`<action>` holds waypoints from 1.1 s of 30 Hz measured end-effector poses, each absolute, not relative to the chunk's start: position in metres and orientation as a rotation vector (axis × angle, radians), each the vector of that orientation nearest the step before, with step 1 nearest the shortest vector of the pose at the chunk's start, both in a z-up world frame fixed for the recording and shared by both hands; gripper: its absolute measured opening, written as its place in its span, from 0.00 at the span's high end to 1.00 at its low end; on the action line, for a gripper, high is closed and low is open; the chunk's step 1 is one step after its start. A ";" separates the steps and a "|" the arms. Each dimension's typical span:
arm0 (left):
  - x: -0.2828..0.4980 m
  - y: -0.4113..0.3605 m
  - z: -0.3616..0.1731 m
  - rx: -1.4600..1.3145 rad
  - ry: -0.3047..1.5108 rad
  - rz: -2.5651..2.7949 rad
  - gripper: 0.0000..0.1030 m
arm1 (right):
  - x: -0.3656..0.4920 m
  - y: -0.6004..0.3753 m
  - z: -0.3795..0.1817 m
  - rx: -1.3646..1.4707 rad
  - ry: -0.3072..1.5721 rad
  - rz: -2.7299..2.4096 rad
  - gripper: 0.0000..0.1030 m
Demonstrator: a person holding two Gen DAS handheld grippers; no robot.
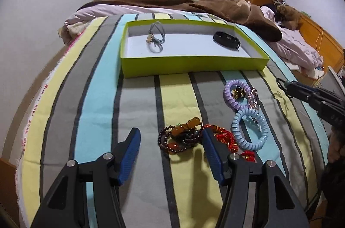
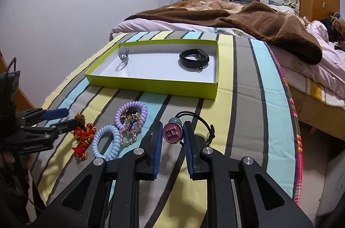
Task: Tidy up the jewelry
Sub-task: 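Move the right tool to the pink-charm cord pendant and grasp it, then grasp the amber beaded bracelet with the left tool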
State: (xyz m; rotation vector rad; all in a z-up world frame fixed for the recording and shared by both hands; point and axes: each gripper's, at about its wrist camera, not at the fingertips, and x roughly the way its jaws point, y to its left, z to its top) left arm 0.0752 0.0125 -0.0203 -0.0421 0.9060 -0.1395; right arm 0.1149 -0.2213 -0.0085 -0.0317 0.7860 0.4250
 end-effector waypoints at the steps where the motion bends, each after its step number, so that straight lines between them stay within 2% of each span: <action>1: 0.077 0.012 -0.022 -0.049 0.915 -0.142 0.41 | 0.115 -0.221 -0.008 -0.030 0.785 0.426 0.81; 7: 0.082 0.008 -0.026 -0.013 0.922 -0.112 0.41 | 0.113 -0.223 -0.007 -0.017 0.779 0.427 0.81; 10: 0.083 0.008 -0.026 -0.028 0.918 -0.119 0.47 | 0.112 -0.224 -0.007 -0.013 0.777 0.431 0.81; 12: 0.082 0.008 -0.025 -0.035 0.915 -0.129 0.56 | 0.112 -0.224 -0.007 -0.010 0.775 0.434 0.81; 20: 0.080 0.006 -0.024 -0.043 0.912 -0.159 0.71 | 0.111 -0.222 -0.006 -0.012 0.773 0.436 0.81; 33: 0.079 0.013 -0.007 -0.061 0.868 -0.154 0.73 | 0.110 -0.223 0.000 -0.012 0.755 0.436 0.81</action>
